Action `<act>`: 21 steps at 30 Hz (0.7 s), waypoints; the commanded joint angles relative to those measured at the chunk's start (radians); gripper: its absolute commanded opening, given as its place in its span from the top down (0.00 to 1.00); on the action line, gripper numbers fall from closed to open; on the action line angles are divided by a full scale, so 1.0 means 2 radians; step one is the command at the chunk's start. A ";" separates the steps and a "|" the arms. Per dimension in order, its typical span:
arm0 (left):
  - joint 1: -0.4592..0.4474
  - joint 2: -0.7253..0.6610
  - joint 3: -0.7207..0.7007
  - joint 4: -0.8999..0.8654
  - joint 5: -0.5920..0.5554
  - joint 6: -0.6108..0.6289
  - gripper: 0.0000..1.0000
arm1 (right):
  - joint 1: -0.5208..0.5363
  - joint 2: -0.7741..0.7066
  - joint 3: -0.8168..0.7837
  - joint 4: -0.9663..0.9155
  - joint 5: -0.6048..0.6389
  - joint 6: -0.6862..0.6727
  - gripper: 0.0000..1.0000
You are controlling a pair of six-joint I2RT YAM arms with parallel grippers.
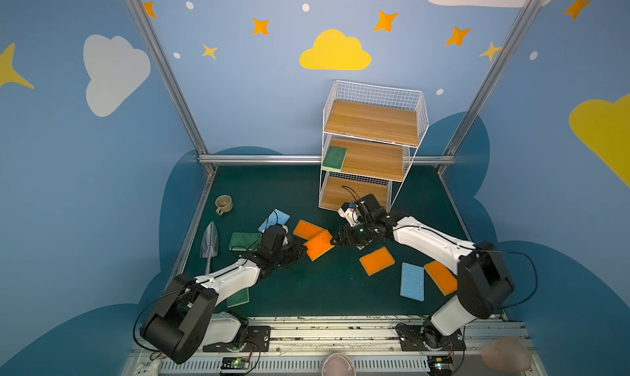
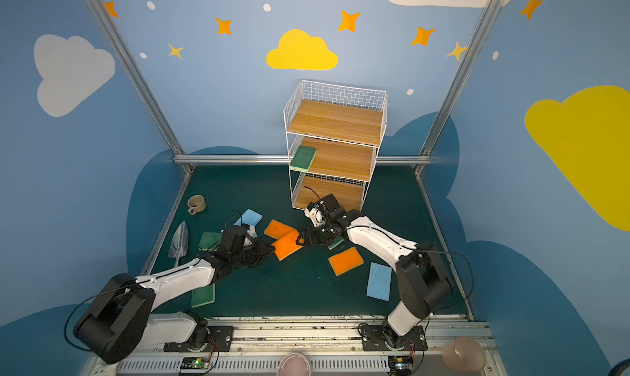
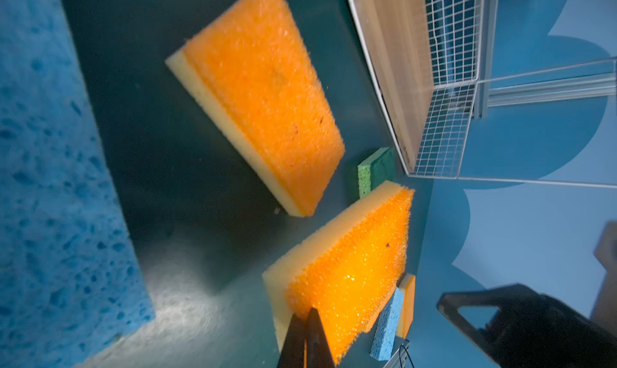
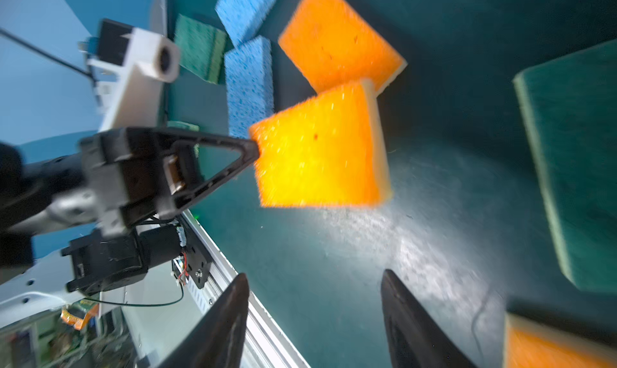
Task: Arrange cleaning sponges on a shelf
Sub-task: Place the cleaning sponge on the shelf.
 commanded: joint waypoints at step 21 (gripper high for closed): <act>-0.088 0.288 0.278 0.033 -0.207 -0.173 0.97 | -0.122 -0.346 -0.201 -0.003 0.061 0.016 0.37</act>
